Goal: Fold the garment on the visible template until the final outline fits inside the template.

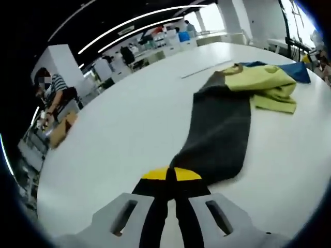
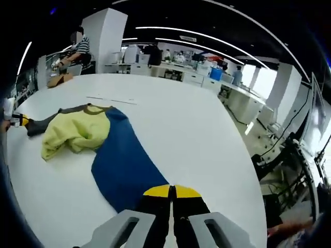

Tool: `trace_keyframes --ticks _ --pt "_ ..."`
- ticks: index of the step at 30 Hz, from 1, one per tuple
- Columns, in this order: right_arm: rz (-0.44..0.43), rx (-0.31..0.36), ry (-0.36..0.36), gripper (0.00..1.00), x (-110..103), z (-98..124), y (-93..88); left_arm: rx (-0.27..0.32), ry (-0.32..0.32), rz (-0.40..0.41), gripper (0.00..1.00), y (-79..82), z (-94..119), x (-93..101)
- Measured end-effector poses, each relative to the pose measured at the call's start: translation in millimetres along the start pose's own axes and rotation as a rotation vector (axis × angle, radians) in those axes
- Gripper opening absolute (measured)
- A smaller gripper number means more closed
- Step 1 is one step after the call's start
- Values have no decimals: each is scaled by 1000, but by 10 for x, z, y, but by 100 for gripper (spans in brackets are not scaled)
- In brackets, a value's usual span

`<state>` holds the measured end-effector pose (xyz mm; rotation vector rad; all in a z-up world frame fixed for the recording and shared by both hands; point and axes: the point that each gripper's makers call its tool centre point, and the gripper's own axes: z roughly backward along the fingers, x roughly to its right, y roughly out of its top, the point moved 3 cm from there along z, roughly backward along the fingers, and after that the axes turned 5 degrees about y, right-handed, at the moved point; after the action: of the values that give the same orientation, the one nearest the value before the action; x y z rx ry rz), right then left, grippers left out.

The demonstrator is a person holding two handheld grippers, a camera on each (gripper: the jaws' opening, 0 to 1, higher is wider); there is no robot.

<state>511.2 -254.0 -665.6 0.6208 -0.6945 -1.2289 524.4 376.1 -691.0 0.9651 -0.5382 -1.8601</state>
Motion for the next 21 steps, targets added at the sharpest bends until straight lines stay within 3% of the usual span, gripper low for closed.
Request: trace_keyframes --ticks 9,21 --pt "-2 -51 -24 0 173 -175 -25 -25 6 47 0 -12 -190 -149" --pt "63 -87 -118 0 520 -397 -51 -84 49 -8 0 -91 -246 -287"
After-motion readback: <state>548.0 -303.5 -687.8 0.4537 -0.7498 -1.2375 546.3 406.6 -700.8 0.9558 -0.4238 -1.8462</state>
